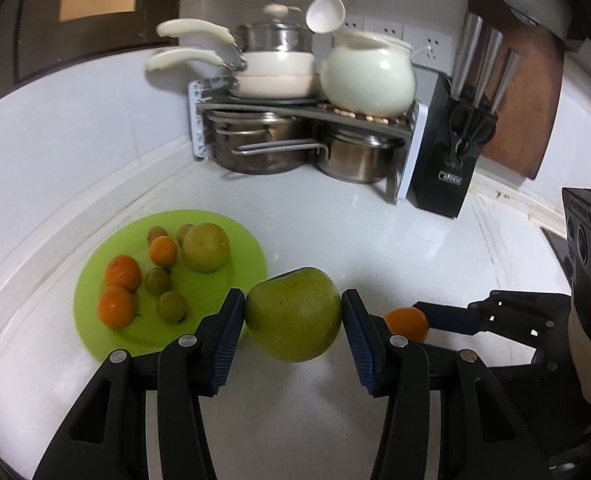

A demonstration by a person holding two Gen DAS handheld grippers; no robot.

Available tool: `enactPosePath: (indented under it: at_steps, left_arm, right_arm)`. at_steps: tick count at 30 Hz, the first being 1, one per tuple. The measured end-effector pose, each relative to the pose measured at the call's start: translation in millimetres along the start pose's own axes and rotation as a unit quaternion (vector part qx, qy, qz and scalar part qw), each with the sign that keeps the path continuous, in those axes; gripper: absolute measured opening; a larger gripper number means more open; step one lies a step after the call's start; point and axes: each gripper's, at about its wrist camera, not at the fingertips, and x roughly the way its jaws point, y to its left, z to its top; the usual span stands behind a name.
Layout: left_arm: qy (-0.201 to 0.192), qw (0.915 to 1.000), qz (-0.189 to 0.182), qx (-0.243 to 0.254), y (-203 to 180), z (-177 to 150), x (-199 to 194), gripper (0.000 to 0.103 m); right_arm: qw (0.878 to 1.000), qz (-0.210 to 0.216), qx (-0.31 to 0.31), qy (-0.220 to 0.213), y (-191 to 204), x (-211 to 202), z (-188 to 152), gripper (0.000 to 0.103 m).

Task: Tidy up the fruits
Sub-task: 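Carry the pear and the orange over the green plate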

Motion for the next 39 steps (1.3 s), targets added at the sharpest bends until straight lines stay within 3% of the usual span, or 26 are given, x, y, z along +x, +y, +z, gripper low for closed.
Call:
enactPosePath:
  at_steps: [21,39]
  left_arm:
    - [-0.05,0.9936,0.079,-0.063,6.5,-19.1,-82.7,0.049]
    - [-0.074,0.9823,0.143,-0.095,9.1,-19.7,-107.8,0.049]
  right_arm:
    - [0.995,0.045,-0.062,-0.07,34.1,-49.4,32.0,0.036]
    - [0.985,0.091,-0.107,-0.1,48.8,-56.9,53.1,0.036]
